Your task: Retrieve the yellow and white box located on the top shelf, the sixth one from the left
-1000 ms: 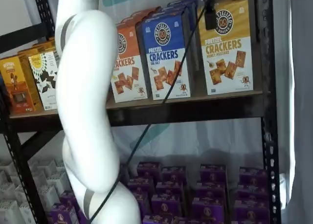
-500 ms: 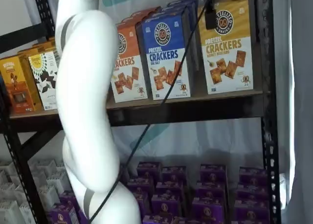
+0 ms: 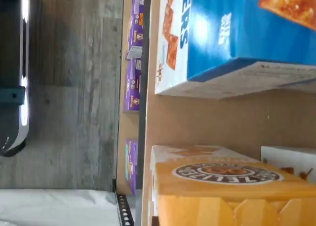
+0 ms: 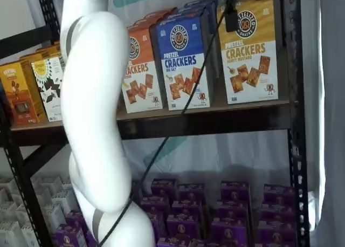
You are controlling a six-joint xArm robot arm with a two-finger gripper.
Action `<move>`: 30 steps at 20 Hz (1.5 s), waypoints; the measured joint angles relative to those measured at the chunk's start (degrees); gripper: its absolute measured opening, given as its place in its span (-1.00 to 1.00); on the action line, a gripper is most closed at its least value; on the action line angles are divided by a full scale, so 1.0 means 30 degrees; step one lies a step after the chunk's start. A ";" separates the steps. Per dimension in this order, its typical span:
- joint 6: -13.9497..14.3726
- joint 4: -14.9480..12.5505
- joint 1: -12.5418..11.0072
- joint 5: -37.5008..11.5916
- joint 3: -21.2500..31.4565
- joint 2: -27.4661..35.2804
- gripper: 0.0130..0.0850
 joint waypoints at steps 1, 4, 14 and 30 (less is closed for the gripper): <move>-0.0052 0.0033 -0.0073 0.0075 0.0030 -0.0081 0.22; -0.0212 0.0090 -0.0282 0.0327 0.0090 -0.0316 0.22; -0.0641 0.0533 -0.1010 0.1289 0.0889 -0.1894 0.22; -0.0637 -0.0041 -0.0865 0.2272 0.4999 -0.6506 0.22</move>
